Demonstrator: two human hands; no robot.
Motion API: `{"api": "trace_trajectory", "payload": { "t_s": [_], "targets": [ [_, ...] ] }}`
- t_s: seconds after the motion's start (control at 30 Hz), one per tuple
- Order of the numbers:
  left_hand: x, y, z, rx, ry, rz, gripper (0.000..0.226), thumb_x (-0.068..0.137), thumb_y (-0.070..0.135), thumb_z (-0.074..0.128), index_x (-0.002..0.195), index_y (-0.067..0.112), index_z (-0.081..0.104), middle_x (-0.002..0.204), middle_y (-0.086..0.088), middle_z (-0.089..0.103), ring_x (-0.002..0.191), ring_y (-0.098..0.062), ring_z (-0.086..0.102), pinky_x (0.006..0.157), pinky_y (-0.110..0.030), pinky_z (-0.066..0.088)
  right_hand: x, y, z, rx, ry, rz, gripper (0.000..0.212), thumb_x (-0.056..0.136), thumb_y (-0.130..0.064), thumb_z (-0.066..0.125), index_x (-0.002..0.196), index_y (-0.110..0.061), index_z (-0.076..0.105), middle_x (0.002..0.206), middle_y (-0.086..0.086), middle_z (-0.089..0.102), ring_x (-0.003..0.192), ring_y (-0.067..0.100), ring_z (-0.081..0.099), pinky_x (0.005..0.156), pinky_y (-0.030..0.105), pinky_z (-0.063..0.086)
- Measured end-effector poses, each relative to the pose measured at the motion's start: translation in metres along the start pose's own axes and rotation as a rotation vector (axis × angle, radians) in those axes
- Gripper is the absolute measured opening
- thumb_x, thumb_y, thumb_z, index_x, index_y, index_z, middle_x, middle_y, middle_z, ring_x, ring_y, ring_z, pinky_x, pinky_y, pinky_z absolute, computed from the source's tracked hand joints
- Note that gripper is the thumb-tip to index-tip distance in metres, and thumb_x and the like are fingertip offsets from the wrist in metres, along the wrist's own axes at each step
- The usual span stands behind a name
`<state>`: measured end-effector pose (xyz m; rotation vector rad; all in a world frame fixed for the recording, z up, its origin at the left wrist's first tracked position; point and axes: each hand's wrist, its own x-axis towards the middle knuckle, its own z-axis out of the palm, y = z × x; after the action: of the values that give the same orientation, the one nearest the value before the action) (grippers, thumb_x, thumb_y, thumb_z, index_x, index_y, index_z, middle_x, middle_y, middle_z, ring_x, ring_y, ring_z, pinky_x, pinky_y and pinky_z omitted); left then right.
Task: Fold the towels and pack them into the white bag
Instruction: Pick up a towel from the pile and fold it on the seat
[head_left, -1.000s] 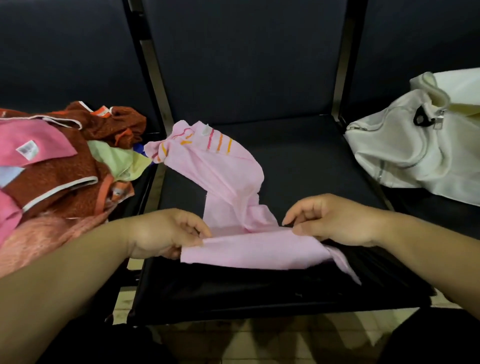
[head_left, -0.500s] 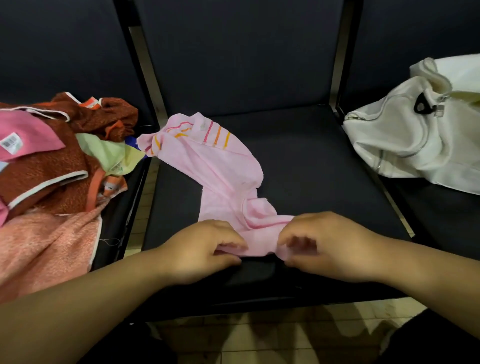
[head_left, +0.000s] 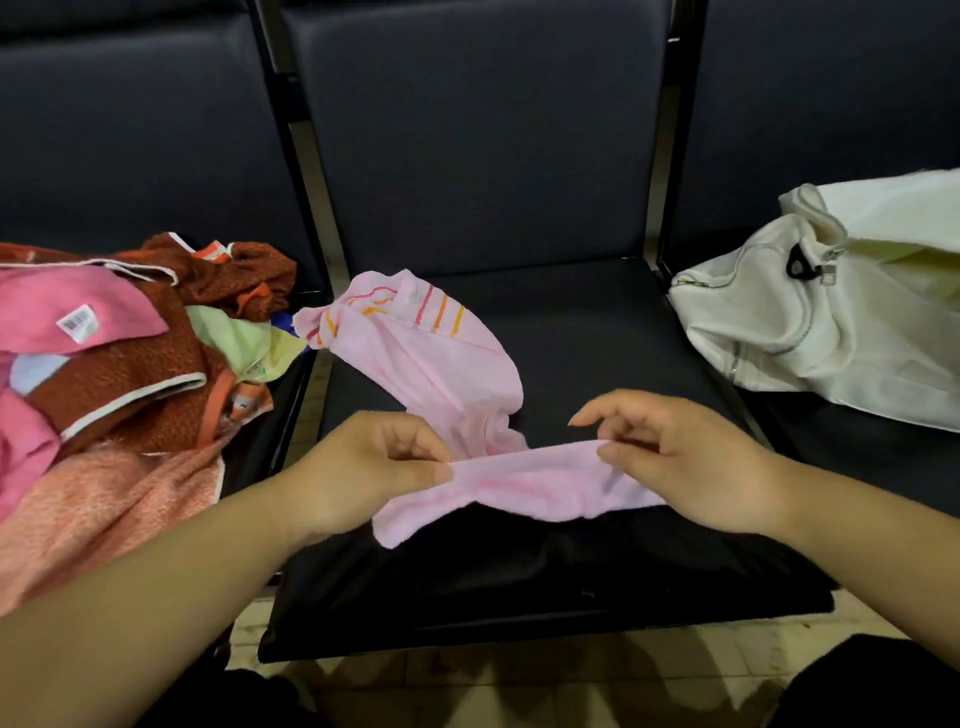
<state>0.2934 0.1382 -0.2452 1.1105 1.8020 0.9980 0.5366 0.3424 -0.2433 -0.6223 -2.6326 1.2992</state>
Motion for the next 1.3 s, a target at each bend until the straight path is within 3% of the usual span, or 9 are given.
{"api": "trace_trajectory", "payload": {
  "t_s": [0.1, 0.27, 0.43, 0.63, 0.77, 0.9, 1.03, 1.17, 1.3],
  "targets": [
    [-0.003, 0.018, -0.01, 0.056, 0.095, 0.096, 0.004, 0.083, 0.023, 0.073, 0.081, 0.026, 0.072, 0.085, -0.002, 0.072, 0.078, -0.019, 0.065, 0.075, -0.037, 0.052, -0.001, -0.022, -0.013, 0.011, 0.025, -0.035, 0.033, 0.099, -0.011, 0.059, 0.111, -0.04, 0.067, 0.097, -0.009, 0.07, 0.091, 0.008, 0.067, 0.083, 0.023, 0.052],
    [-0.011, 0.072, -0.032, 0.162, 0.14, 0.219, 0.015, 0.082, 0.025, 0.067, 0.094, 0.035, 0.069, 0.092, 0.003, 0.067, 0.085, -0.036, 0.064, 0.078, -0.058, 0.053, -0.009, -0.053, -0.045, 0.076, 0.024, -0.07, 0.021, 0.093, -0.015, 0.071, 0.095, -0.037, 0.075, 0.097, -0.004, 0.073, 0.093, 0.015, 0.069, 0.089, 0.036, 0.057],
    [-0.031, 0.153, -0.06, 0.287, 0.065, 0.311, 0.028, 0.094, 0.007, 0.069, 0.093, 0.033, 0.079, 0.101, 0.006, 0.076, 0.098, -0.011, 0.071, 0.088, -0.033, 0.054, -0.012, -0.107, -0.102, -0.082, -0.13, -0.091, 0.018, 0.085, -0.016, 0.081, 0.09, -0.033, 0.08, 0.098, -0.015, 0.075, 0.095, 0.003, 0.069, 0.089, 0.022, 0.053],
    [-0.058, 0.241, -0.079, 0.739, -0.179, 0.276, 0.025, 0.087, 0.017, 0.079, 0.102, 0.037, 0.08, 0.1, 0.026, 0.074, 0.098, 0.003, 0.068, 0.085, -0.011, 0.048, -0.024, -0.19, -0.174, -0.282, -0.032, -0.2, 0.02, 0.095, -0.02, 0.069, 0.095, -0.036, 0.08, 0.103, -0.024, 0.073, 0.101, -0.004, 0.067, 0.094, 0.018, 0.045],
    [-0.064, 0.291, -0.095, 0.898, -0.053, 0.361, 0.029, 0.1, 0.012, 0.062, 0.106, 0.035, 0.078, 0.099, 0.033, 0.07, 0.095, 0.009, 0.064, 0.086, -0.012, 0.045, -0.04, -0.231, -0.197, -0.299, 0.034, -0.308, 0.022, 0.1, -0.023, 0.061, 0.094, -0.036, 0.078, 0.101, -0.025, 0.072, 0.097, -0.007, 0.065, 0.086, 0.01, 0.044],
    [-0.076, 0.321, -0.109, 0.694, 0.112, 0.375, 0.035, 0.107, 0.018, 0.048, 0.106, 0.037, 0.077, 0.119, 0.028, 0.066, 0.111, 0.005, 0.062, 0.096, -0.018, 0.046, -0.048, -0.238, -0.187, -0.216, 0.08, -0.392, 0.027, 0.1, -0.016, 0.059, 0.09, -0.034, 0.077, 0.095, -0.019, 0.072, 0.088, -0.002, 0.064, 0.085, 0.016, 0.046],
    [-0.083, 0.326, -0.099, 0.498, 0.25, 0.428, 0.037, 0.106, 0.017, 0.048, 0.102, 0.038, 0.078, 0.118, 0.03, 0.066, 0.109, 0.008, 0.061, 0.088, -0.011, 0.046, -0.051, -0.238, -0.177, -0.31, -0.073, -0.361, 0.02, 0.085, -0.025, 0.08, 0.1, -0.04, 0.077, 0.109, -0.029, 0.067, 0.103, -0.008, 0.062, 0.089, 0.01, 0.046],
    [-0.09, 0.324, -0.093, 0.583, 0.183, 0.47, 0.021, 0.091, 0.023, 0.072, 0.1, 0.041, 0.078, 0.116, 0.028, 0.069, 0.109, 0.006, 0.063, 0.095, -0.019, 0.047, -0.039, -0.241, -0.187, -0.749, 0.012, -0.332, 0.028, 0.087, -0.029, 0.074, 0.106, -0.05, 0.075, 0.108, -0.041, 0.063, 0.102, -0.018, 0.054, 0.087, 0.008, 0.038],
    [-0.096, 0.316, -0.098, 0.691, -0.013, 0.375, 0.023, 0.084, 0.008, 0.079, 0.083, 0.031, 0.08, 0.098, 0.013, 0.074, 0.095, -0.007, 0.069, 0.09, -0.023, 0.053, -0.042, -0.249, -0.213, -0.49, 0.173, -0.346, 0.023, 0.096, -0.025, 0.066, 0.098, -0.045, 0.078, 0.103, -0.036, 0.068, 0.1, -0.013, 0.061, 0.091, 0.015, 0.042]
  ]
}}
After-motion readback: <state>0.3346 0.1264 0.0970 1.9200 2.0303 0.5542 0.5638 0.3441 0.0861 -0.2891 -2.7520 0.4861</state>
